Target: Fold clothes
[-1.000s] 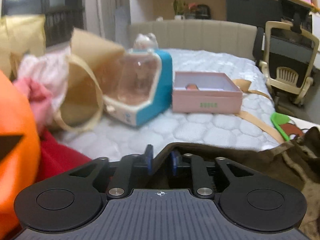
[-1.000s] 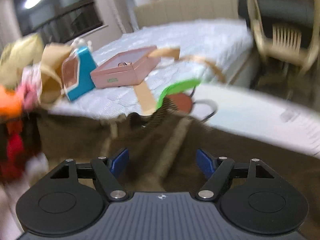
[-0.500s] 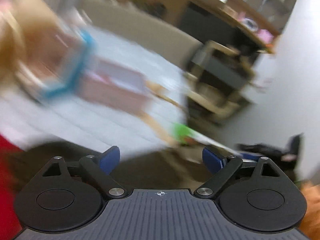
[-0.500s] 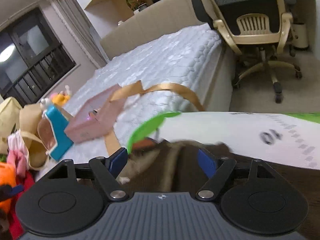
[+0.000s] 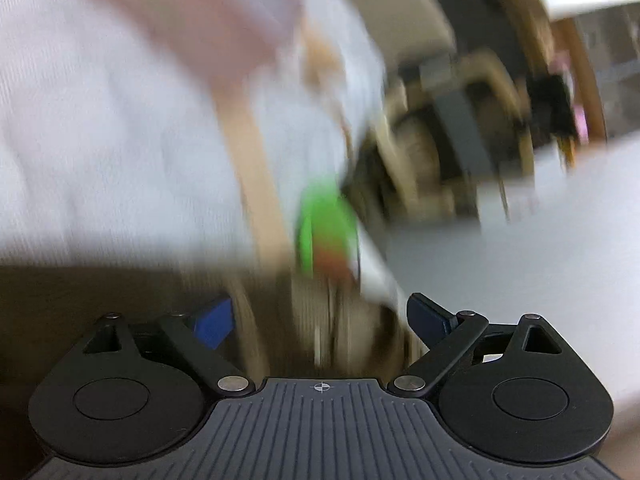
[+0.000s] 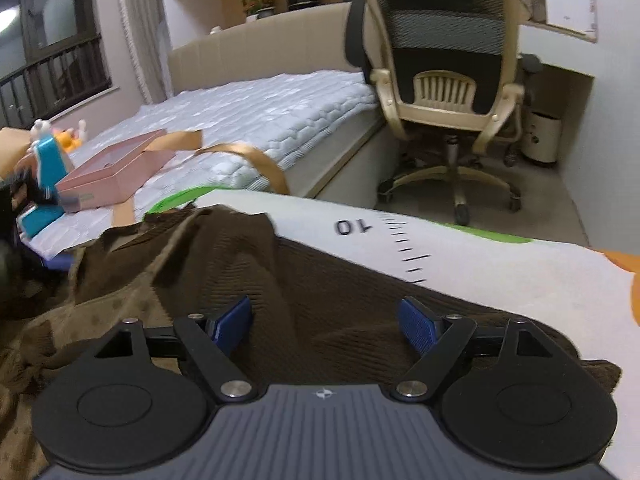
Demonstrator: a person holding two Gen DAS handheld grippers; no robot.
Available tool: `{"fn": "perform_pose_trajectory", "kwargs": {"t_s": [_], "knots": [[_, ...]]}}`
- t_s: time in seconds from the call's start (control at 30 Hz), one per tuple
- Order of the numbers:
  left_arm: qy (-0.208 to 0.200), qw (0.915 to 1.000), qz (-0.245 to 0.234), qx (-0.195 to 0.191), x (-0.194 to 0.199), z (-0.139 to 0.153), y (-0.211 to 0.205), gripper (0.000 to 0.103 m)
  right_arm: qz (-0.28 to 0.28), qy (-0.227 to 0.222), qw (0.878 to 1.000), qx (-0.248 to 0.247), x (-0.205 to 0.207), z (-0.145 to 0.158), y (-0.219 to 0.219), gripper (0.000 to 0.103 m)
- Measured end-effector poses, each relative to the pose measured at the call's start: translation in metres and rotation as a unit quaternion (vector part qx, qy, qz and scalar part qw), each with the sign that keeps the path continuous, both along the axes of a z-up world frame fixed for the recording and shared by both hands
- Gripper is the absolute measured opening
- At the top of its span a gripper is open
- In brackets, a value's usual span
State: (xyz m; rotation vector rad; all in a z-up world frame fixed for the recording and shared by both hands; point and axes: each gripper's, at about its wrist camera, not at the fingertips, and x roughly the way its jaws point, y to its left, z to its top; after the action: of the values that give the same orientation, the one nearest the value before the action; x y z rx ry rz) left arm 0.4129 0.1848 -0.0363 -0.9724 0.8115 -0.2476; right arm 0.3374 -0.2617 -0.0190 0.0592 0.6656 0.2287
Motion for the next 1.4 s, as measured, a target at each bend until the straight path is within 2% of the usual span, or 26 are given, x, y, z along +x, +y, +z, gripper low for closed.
{"fn": "perform_pose_trajectory", "kwargs": {"t_s": [0.07, 0.1, 0.17, 0.2, 0.27, 0.33, 0.4, 0.43, 0.47, 0.53, 0.6, 0.7, 0.77, 0.83, 0.9, 0.93, 1.03, 1.13, 1.23, 1.3, 1.37, 1.4], "knots": [[-0.018, 0.9991, 0.038, -0.01, 0.005, 0.012, 0.016, 0.095, -0.015, -0.005, 1.0, -0.02, -0.003, 0.0, -0.006, 0.081], [-0.018, 0.9992, 0.036, 0.004, 0.003, 0.019, 0.018, 0.095, -0.023, -0.008, 0.999, -0.033, -0.005, 0.0, -0.01, 0.081], [-0.028, 0.9977, 0.001, 0.062, -0.014, 0.033, 0.012, 0.096, -0.038, -0.01, 0.997, -0.072, -0.009, -0.001, -0.016, 0.082], [-0.034, 0.9952, -0.017, 0.091, -0.023, 0.04, 0.009, 0.096, -0.045, -0.005, 0.992, -0.114, -0.01, -0.005, -0.018, 0.083], [-0.046, 0.9872, -0.051, 0.144, -0.047, 0.051, 0.005, 0.097, -0.057, 0.005, 0.978, -0.198, -0.013, -0.014, -0.023, 0.084], [-0.064, 0.9772, -0.068, 0.191, -0.083, 0.061, 0.003, 0.097, -0.086, -0.003, 0.963, -0.255, -0.016, -0.019, -0.037, 0.096], [-0.093, 0.9619, -0.073, 0.247, -0.128, 0.075, -0.002, 0.098, -0.151, -0.001, 0.944, -0.292, -0.016, -0.016, -0.056, 0.095], [-0.111, 0.9517, -0.073, 0.277, -0.153, 0.083, -0.006, 0.099, -0.163, -0.012, 0.943, -0.29, -0.022, -0.011, -0.063, 0.095], [-0.129, 0.9403, -0.072, 0.307, -0.177, 0.091, -0.01, 0.1, -0.163, -0.024, 0.945, -0.281, -0.03, -0.004, -0.067, 0.095], [-0.166, 0.9161, -0.064, 0.359, -0.225, 0.099, -0.019, 0.101, -0.123, -0.048, 0.959, -0.252, -0.055, 0.012, -0.063, 0.095], [-0.179, 0.8988, -0.073, 0.393, -0.265, 0.1, -0.028, 0.102, -0.068, -0.068, 0.97, -0.222, -0.082, 0.027, -0.053, 0.095], [-0.164, 0.8863, -0.103, 0.421, -0.304, 0.087, -0.049, 0.103, 0.043, -0.08, 0.978, -0.186, -0.129, 0.038, -0.028, 0.098], [-0.147, 0.8768, -0.135, 0.438, -0.327, 0.07, -0.067, 0.103, 0.11, -0.082, 0.974, -0.18, -0.161, 0.04, -0.012, 0.1], [-0.142, 0.8595, -0.159, 0.464, -0.346, 0.057, -0.085, 0.103, 0.169, -0.079, 0.962, -0.198, -0.192, 0.036, 0.008, 0.1], [-0.148, 0.839, -0.18, 0.492, -0.367, 0.049, -0.101, 0.103, 0.219, -0.072, 0.945, -0.234, -0.224, 0.025, 0.023, 0.1], [-0.152, 0.8327, -0.188, 0.498, -0.376, 0.046, -0.107, 0.103, 0.243, -0.067, 0.934, -0.253, -0.24, 0.019, 0.029, 0.1], [-0.163, 0.8279, -0.206, 0.496, -0.394, 0.045, -0.119, 0.103, 0.296, -0.051, 0.911, -0.283, -0.278, 0.005, 0.036, 0.1], [-0.176, 0.8282, -0.215, 0.487, -0.402, 0.045, -0.132, 0.103, 0.282, -0.059, 0.904, -0.316, -0.293, -0.008, 0.044, 0.103], [-0.185, 0.8236, -0.227, 0.485, -0.408, 0.042, -0.149, 0.103, 0.233, -0.092, 0.914, -0.319, -0.28, -0.013, 0.054, 0.103], [-0.189, 0.8166, -0.235, 0.492, -0.41, 0.038, -0.161, 0.103, 0.197, -0.126, 0.915, -0.328, -0.268, -0.018, 0.065, 0.101], [-0.191, 0.8073, -0.242, 0.503, -0.409, 0.032, -0.172, 0.103, 0.16, -0.157, 0.923, -0.314, -0.256, -0.007, 0.069, 0.086], [-0.189, 0.8032, -0.238, 0.512, -0.409, 0.03, -0.174, 0.103, 0.137, -0.176, 0.929, -0.295, -0.252, 0.005, 0.067, 0.084]]}}
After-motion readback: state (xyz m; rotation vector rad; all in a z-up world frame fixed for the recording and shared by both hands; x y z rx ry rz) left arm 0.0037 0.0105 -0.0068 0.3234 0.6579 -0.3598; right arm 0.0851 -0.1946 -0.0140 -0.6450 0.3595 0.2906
